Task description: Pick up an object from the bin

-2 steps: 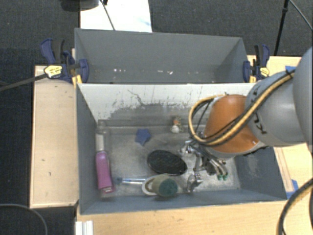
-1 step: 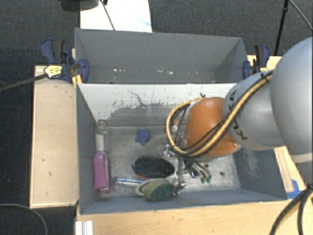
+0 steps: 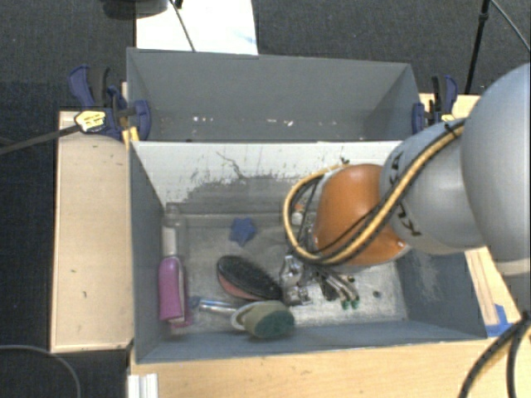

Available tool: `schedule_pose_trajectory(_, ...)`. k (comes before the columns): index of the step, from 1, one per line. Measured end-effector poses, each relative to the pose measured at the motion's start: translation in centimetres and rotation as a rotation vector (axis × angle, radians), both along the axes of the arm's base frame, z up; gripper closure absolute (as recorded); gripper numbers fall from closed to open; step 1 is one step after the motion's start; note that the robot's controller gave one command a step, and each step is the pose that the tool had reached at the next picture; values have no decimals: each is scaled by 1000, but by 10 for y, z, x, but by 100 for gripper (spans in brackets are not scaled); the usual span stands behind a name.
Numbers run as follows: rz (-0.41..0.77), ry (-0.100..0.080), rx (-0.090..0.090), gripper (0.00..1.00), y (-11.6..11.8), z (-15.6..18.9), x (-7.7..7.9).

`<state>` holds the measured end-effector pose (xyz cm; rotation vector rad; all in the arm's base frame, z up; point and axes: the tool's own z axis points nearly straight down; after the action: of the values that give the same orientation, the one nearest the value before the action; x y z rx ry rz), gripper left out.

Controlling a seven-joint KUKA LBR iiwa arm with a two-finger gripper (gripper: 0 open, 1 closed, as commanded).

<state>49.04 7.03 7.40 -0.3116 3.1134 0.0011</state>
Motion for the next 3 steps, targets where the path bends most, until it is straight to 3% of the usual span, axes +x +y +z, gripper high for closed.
schedule_pose_trajectory(1,3,4,-1,0,0,-2,-1)
schedule_pose_trajectory(2,-126,11,1,0,74,22,0)
schedule_pose_trajectory(3,-106,4,-4,0,123,-3,9)
